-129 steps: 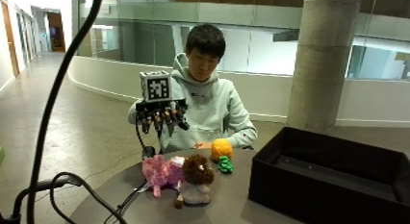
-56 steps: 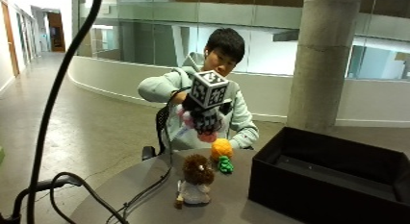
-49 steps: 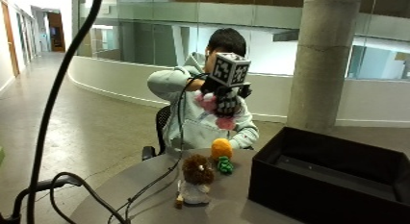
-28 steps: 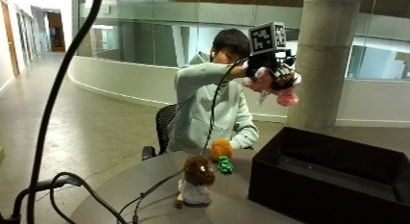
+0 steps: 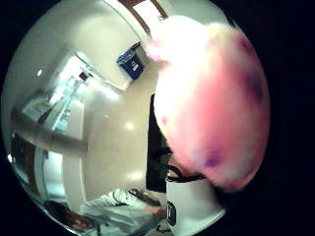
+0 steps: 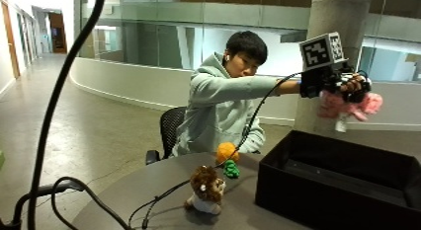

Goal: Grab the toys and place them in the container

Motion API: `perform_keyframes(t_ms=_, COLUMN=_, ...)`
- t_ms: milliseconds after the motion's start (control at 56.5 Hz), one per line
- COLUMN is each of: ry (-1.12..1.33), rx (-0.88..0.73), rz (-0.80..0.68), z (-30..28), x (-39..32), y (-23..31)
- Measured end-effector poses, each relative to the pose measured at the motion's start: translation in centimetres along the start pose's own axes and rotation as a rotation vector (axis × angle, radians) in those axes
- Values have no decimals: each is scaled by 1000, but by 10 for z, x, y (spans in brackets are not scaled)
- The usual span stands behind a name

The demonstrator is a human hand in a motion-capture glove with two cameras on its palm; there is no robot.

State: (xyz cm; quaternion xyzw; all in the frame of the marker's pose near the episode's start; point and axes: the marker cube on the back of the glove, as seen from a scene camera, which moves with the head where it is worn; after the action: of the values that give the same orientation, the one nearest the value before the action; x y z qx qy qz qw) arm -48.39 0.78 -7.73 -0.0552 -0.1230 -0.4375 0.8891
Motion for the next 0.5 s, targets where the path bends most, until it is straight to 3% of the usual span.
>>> perform_keyframes(t_ms=35, ry=-5, rx=-61, rz=-59, z=8, x=-2, y=-1)
perform_keyframes(t_ms=124, ry=-13, rx=-175, rz=91, z=23, x=-5, y=-10)
perform_keyframes(t_ms=266, ry=-16, rx=-130, rz=40, z=27, x=-9, y=-8)
perform_keyframes(t_ms=496, ry=-34, rx=-40, rz=-56, z=-30, x=-12, y=19)
